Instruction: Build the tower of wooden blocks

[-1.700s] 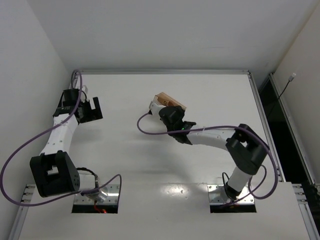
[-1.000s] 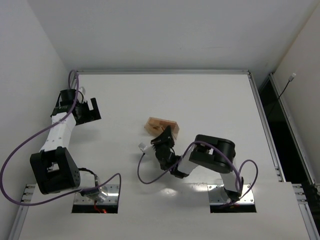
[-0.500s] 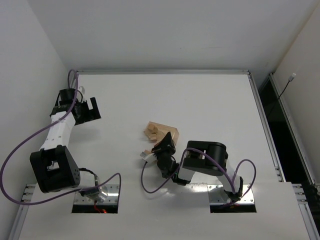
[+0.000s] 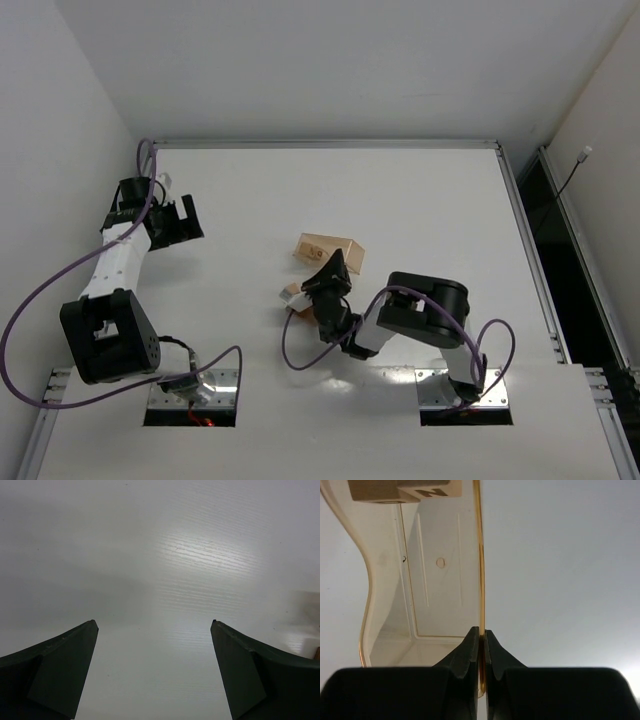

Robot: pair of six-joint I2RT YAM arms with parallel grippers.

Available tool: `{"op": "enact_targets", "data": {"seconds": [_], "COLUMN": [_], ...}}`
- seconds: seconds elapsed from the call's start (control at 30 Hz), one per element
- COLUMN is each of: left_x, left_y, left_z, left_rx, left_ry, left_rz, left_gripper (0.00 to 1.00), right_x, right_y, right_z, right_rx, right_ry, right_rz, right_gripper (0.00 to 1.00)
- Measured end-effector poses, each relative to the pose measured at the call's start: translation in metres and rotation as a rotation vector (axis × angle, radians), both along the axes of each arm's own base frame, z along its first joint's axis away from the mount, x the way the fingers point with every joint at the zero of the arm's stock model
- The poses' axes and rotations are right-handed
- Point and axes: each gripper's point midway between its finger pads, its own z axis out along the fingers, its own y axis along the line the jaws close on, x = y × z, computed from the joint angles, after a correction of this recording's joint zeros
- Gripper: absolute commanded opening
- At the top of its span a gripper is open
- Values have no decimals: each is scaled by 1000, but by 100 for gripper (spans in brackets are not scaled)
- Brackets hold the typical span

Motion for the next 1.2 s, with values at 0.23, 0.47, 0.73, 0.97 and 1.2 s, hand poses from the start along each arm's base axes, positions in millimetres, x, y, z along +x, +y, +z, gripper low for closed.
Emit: {"op": "enact_targets", "data": {"seconds": [0.23,0.47,0.73,0.97,1.2], "left_x": [0,1,1,1,1], "left_y": [-1,-2,-3,-4,-5], "left_z": [1,2,2,2,2], "left_rx": [-7,-10,-14,-20,-25], "left_ry": [2,0,0,-2,-3], "left_rz": [-5,-7,-10,-15,-18], "left_gripper": [94,94,94,94,94], "right_x": [-11,-7,1,16,19], "right_y": [4,3,4,1,-14], "right_z": [-25,5,12,53,73], "right_rx": [-22,17,11,151,428], "right_ry": [17,-6,-9,-64,-42], "right_rz": [14,8,-6,-80,-162], "right_gripper": [0,0,0,0,0]}}
